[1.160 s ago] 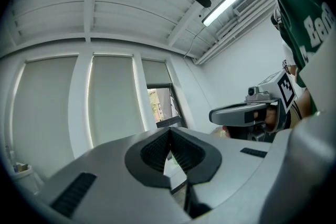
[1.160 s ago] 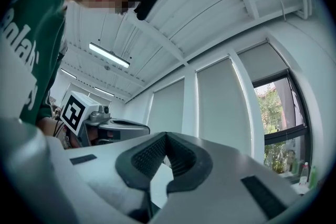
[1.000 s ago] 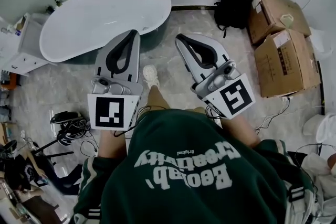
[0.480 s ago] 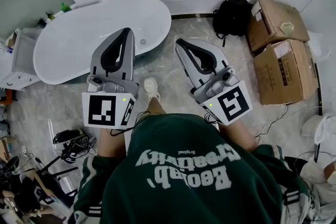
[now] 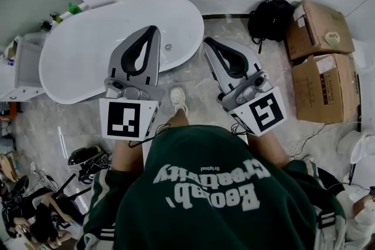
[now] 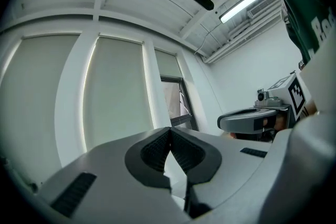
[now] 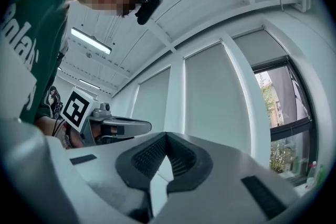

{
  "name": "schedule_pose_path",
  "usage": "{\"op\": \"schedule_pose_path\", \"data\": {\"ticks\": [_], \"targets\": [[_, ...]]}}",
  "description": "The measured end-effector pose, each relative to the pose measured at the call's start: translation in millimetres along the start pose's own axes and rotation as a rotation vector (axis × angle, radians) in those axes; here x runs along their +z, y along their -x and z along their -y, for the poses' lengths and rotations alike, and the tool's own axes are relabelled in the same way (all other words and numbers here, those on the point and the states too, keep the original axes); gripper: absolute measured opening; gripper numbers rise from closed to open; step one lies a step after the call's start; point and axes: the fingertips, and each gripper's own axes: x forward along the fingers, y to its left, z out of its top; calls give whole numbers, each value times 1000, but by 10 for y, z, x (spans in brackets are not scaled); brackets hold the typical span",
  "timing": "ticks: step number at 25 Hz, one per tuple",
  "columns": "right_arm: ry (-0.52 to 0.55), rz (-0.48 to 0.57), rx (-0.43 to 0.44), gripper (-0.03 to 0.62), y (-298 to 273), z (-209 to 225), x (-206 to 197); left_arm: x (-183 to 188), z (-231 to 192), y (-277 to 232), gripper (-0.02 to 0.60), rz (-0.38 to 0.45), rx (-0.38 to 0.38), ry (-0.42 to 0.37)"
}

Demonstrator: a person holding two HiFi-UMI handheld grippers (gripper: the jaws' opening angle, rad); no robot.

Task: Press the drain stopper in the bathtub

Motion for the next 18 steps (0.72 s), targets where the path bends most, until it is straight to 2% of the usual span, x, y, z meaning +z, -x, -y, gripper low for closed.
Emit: {"op": "schedule_pose_path", "data": {"ticks": [3, 7, 11, 16, 18], "targets": [[8, 9, 4, 14, -355, 106, -34, -122, -323, -184, 7, -25, 9, -2], [-4, -35, 2, 14, -782, 252, -184, -249, -713, -449, 6, -34, 7, 16], [5, -15, 15, 14, -1158, 363, -275, -363, -1064, -685, 6, -42, 31, 16], [-4, -93, 13, 14, -1541, 495, -479, -458, -1368, -974, 8, -47, 10, -6], [0, -95, 16, 14, -1708, 533, -512, -521, -1515, -1063, 8, -61, 17, 15]]}}
